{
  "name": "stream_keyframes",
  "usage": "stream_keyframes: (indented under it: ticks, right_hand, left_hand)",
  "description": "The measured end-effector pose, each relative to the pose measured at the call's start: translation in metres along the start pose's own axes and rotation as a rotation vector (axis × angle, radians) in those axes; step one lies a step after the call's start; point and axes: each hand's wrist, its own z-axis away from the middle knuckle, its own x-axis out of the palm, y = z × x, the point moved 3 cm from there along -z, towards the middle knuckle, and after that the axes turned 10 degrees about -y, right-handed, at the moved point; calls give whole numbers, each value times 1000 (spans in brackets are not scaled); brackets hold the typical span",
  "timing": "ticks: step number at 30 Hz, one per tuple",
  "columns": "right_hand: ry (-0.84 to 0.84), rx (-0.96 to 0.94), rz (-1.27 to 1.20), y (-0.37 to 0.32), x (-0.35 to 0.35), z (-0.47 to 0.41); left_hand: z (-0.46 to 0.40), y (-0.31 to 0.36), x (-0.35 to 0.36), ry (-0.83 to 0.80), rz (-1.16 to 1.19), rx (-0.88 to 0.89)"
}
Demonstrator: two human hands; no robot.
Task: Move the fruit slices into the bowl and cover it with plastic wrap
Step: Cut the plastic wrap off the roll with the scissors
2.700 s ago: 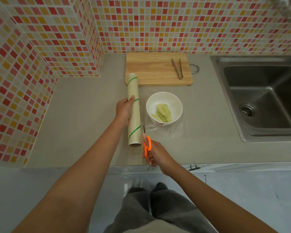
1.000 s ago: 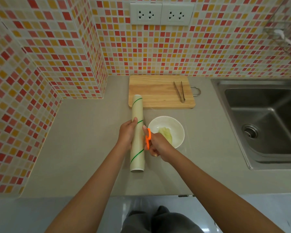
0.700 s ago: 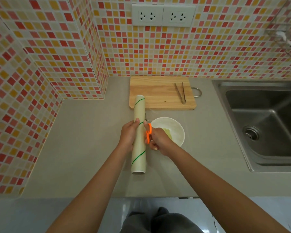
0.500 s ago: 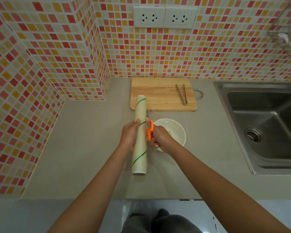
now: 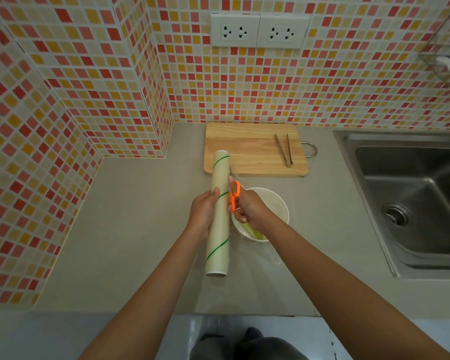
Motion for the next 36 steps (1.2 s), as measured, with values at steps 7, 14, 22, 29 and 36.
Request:
stream_keyframes:
  ticks: [7, 14, 22, 29, 36]
  right_hand:
    - [-20, -30, -61, -9, -8, -11]
    - [-17, -19, -63, -17, -14, -23]
    - [-24, -33, -106, -26, -20, -33]
    - [16, -129, -162, -38, -27, -35]
    - [247, -208, -116, -59, -56, -13]
  left_hand:
    - [-2, 0, 1, -9, -8, -5]
    - [1, 0, 3, -25, 1, -5]
    - [1, 1, 3, -41, 33, -5]
    - [5, -4, -1, -55, 41, -25]
    - [11, -9, -22, 87, -161, 63]
